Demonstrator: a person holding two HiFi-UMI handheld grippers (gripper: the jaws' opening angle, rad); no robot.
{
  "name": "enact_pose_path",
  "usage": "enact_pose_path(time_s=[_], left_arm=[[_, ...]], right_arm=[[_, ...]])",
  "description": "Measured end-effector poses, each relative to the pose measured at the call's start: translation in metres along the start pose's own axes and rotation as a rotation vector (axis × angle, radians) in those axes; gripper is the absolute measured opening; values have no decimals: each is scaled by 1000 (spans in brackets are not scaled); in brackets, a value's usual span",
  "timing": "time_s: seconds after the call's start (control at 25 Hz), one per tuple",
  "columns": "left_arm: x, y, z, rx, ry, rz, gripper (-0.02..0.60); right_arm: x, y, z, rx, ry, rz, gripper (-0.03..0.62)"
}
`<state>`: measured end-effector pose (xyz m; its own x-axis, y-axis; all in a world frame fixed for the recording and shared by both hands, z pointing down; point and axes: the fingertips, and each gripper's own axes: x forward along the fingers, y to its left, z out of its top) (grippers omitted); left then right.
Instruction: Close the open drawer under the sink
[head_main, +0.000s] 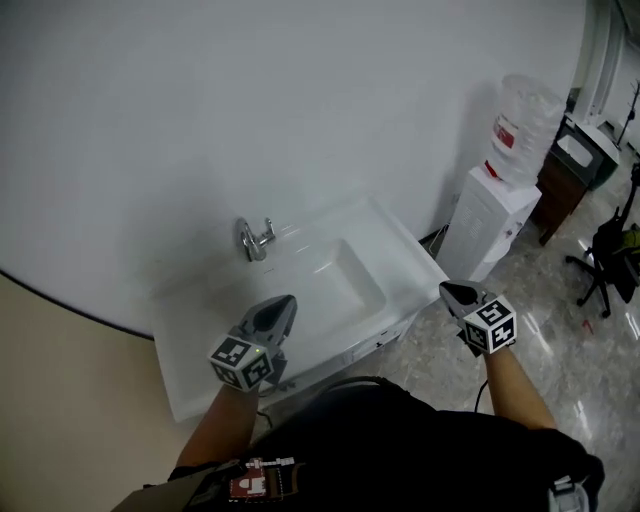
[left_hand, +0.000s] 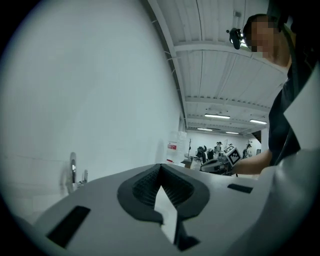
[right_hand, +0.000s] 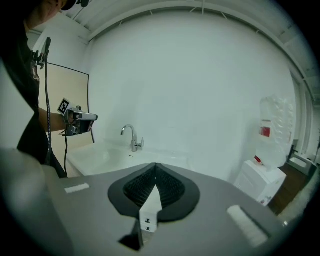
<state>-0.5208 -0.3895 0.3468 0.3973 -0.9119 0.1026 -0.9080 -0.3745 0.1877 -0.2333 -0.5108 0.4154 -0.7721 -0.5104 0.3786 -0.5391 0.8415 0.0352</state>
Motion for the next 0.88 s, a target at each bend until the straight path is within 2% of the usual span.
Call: enact_pose_path(time_s=[0.28,0.56,0.88], left_arm=[[-96,85,6,-58,-67,165,0],[-199,176,15,-62,-88,271,0],[-294,253,20,-78,-108,367,0]], right_arm=[[81,63,59,-48,-22,111,2],[170,154,116,-62,-65,195,2],[256,231,149,-55,-61,256,2]])
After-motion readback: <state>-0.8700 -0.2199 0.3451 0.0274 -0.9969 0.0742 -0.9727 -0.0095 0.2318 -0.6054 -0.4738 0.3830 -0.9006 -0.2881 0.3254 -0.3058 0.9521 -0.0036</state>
